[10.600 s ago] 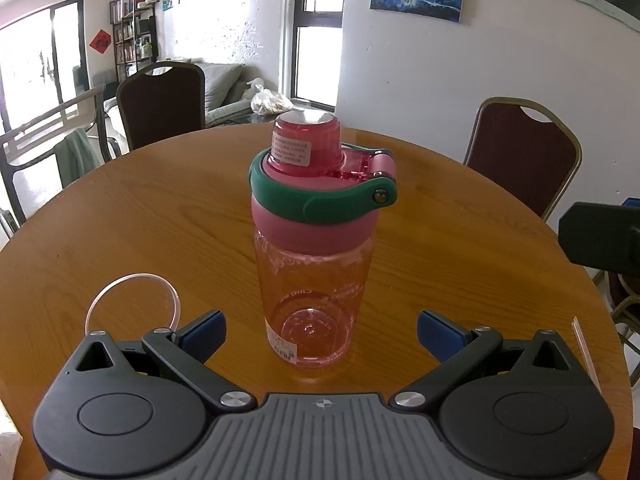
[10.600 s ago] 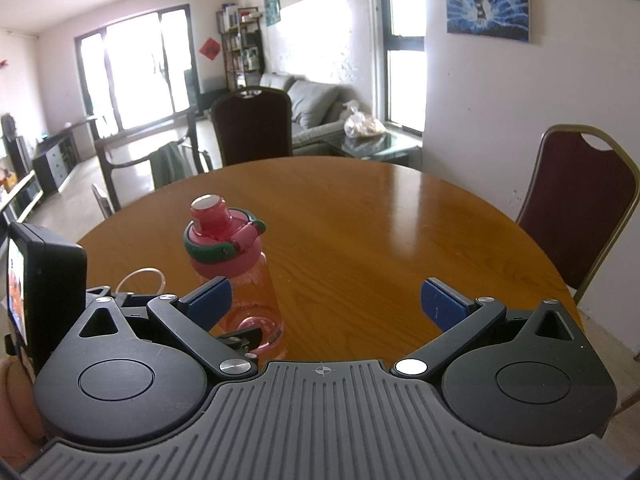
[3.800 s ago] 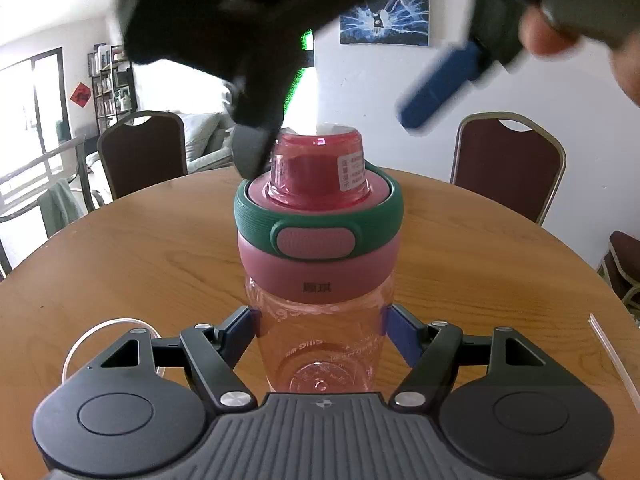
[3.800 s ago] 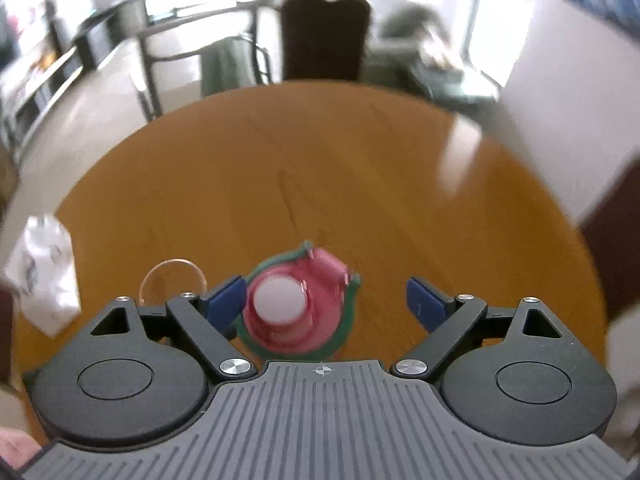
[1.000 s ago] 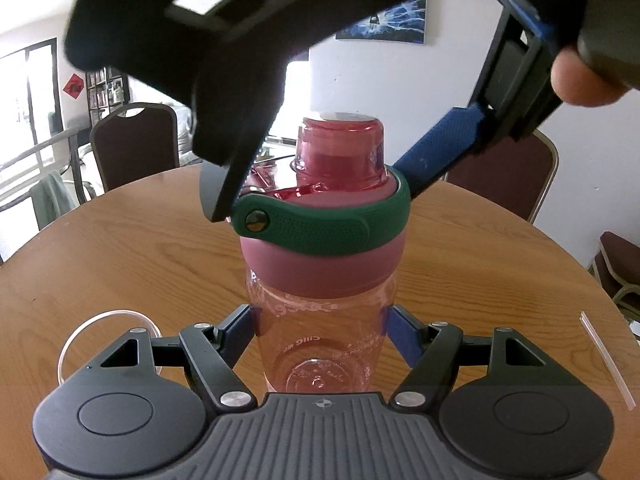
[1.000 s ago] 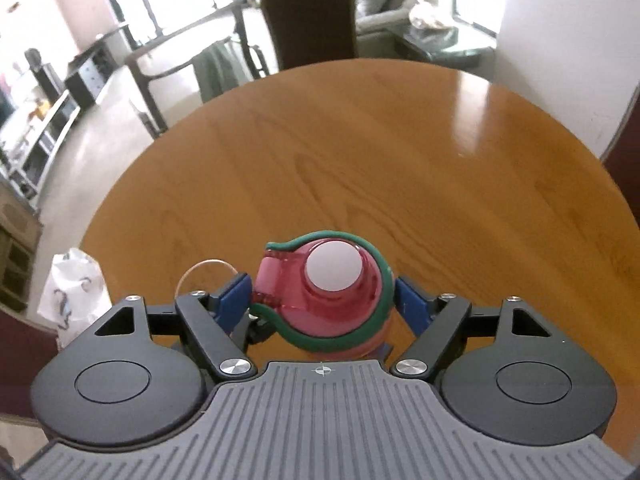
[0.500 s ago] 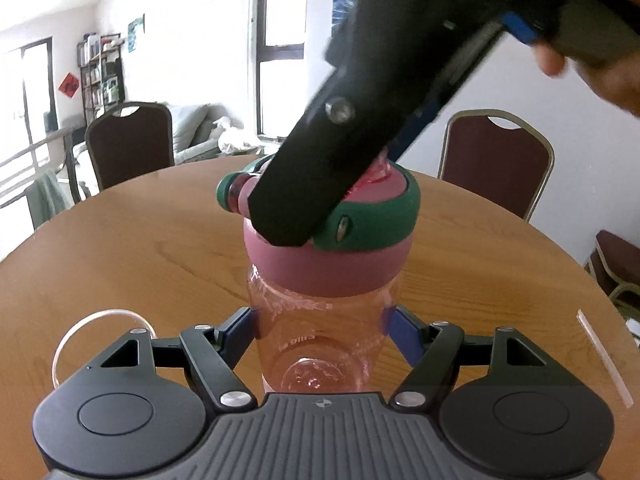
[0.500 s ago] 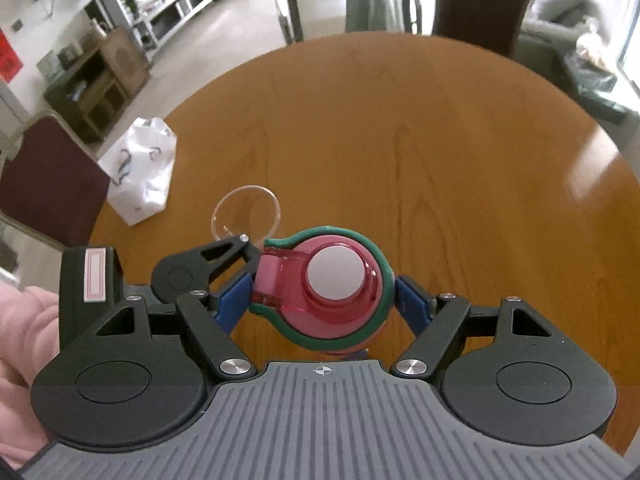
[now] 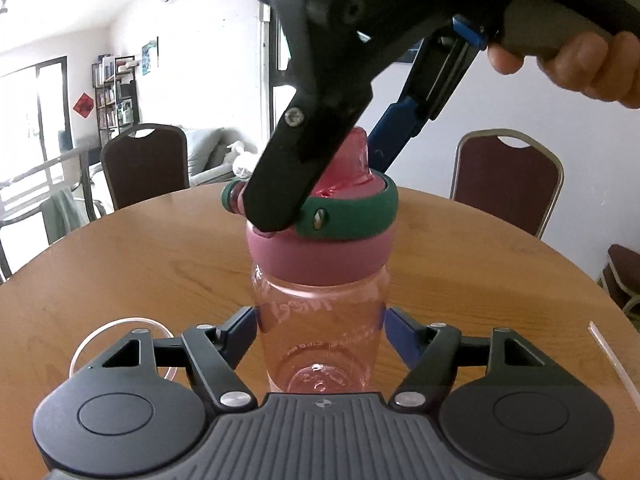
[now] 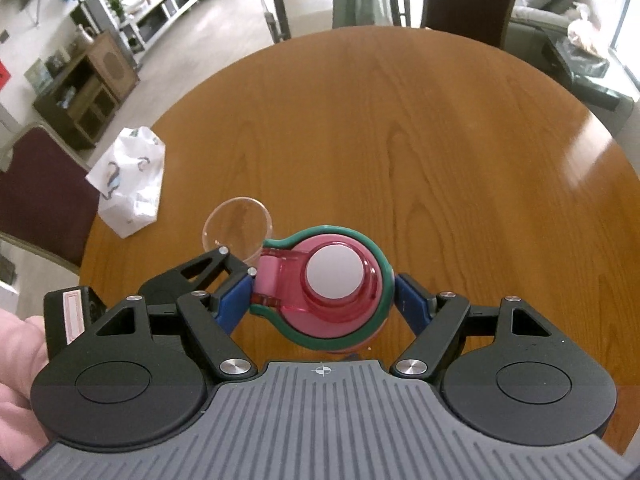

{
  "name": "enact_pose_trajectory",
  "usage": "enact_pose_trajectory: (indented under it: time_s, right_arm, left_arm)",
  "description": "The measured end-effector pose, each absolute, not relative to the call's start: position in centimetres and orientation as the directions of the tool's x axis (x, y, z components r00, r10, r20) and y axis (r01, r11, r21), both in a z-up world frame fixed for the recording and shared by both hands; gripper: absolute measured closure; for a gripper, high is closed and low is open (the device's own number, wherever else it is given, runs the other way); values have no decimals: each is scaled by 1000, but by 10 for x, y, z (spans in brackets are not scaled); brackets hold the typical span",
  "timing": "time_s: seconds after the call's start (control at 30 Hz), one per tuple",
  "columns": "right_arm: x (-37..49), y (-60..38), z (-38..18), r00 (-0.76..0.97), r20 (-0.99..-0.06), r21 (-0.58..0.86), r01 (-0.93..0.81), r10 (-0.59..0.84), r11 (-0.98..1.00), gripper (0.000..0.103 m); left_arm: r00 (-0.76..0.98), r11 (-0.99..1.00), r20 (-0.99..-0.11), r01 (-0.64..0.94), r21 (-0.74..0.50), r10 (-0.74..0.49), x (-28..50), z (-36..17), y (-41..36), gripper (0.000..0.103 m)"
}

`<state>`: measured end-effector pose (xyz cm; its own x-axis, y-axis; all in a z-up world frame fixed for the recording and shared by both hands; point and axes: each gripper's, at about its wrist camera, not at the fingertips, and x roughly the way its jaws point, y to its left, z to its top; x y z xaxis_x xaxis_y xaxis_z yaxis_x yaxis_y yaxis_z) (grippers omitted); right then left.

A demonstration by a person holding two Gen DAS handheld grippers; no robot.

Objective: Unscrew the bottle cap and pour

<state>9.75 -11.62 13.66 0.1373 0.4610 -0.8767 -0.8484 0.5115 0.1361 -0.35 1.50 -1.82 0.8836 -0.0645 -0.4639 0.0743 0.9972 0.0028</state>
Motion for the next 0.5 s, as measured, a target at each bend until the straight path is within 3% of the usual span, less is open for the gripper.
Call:
enact_pose_trajectory:
  time_s: [0.37,0.5]
  right_arm:
    - [97,-118,135,158,-866,148,-825,475,545,24]
    - [88,-121,135,229,-850,166,-740,475,652,18]
  left_arm:
    - [873,997,-482,83,-3,-74,-2,-15,12,33]
    - [871,997,-486,79,0,-69,-1,-15,11,33]
